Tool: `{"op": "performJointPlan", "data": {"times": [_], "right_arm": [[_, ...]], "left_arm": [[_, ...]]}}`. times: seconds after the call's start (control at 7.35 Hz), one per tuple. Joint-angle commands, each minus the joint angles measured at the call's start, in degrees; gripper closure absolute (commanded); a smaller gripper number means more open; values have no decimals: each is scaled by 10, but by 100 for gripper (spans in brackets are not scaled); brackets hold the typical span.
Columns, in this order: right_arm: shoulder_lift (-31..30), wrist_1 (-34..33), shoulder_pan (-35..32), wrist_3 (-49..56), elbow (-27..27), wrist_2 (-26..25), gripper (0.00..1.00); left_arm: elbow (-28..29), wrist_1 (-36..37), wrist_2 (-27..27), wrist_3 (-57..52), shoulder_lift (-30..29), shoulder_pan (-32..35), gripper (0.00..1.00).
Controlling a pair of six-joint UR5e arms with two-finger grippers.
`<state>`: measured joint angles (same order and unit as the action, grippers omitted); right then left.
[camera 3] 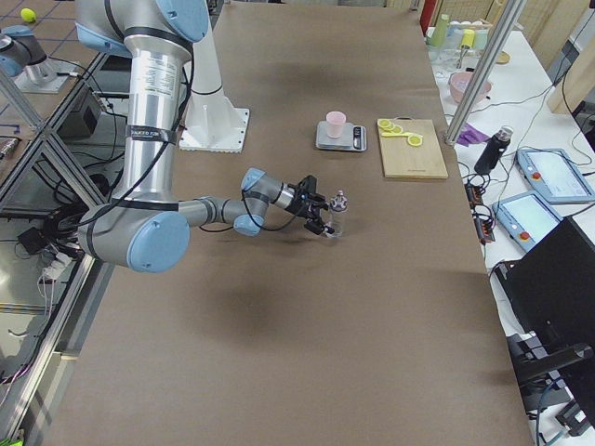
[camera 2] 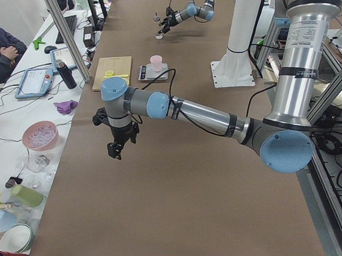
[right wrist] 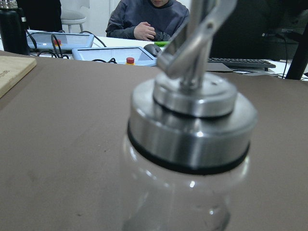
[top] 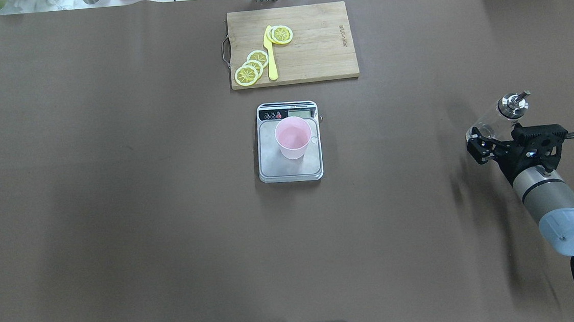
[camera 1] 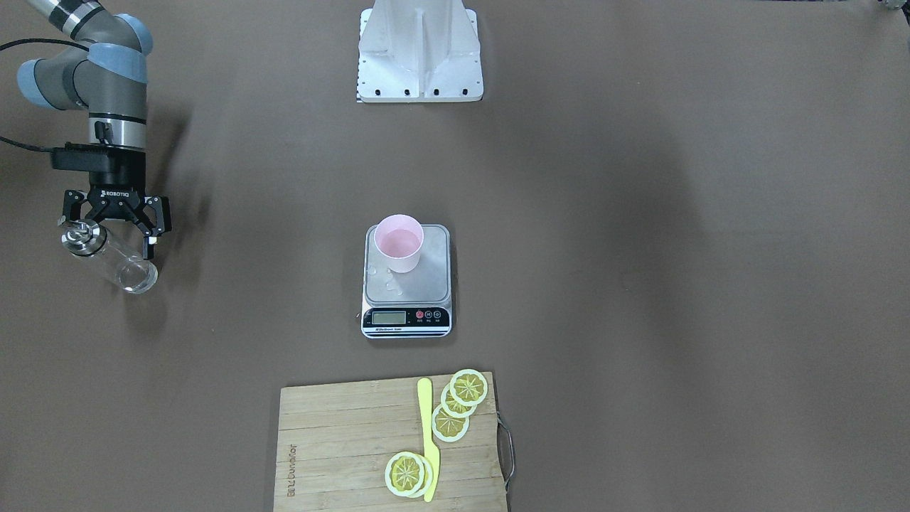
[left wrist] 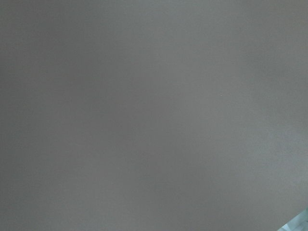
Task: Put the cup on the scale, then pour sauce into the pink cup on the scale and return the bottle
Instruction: 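Reach the right gripper to the glass dispenser bottle and grasp it, then lift the glass dispenser bottle with the right gripper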
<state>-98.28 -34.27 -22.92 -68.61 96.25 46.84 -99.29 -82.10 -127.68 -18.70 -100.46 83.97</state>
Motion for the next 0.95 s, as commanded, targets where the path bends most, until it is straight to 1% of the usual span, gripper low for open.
{"op": "performJointPlan", "data": {"times": [0.0,0.14,0.54,0.68,0.82], "right_arm": [[19,3,-12,11,-18,1,0],[37,3,-19,11,-35,2,0],[42,10,-21,11,-36,1,1],[36,28,-21,11,-37,2,29],[34,42,-22,14,-38,1,66]], "left_arm": [[0,-1,1,0,-1,0,2],[0,-1,0,1,-1,0,2],[0,-1,0,1,-1,0,2],[0,-1,1,1,-1,0,2],[0,-2,0,1,-1,0,2]]}}
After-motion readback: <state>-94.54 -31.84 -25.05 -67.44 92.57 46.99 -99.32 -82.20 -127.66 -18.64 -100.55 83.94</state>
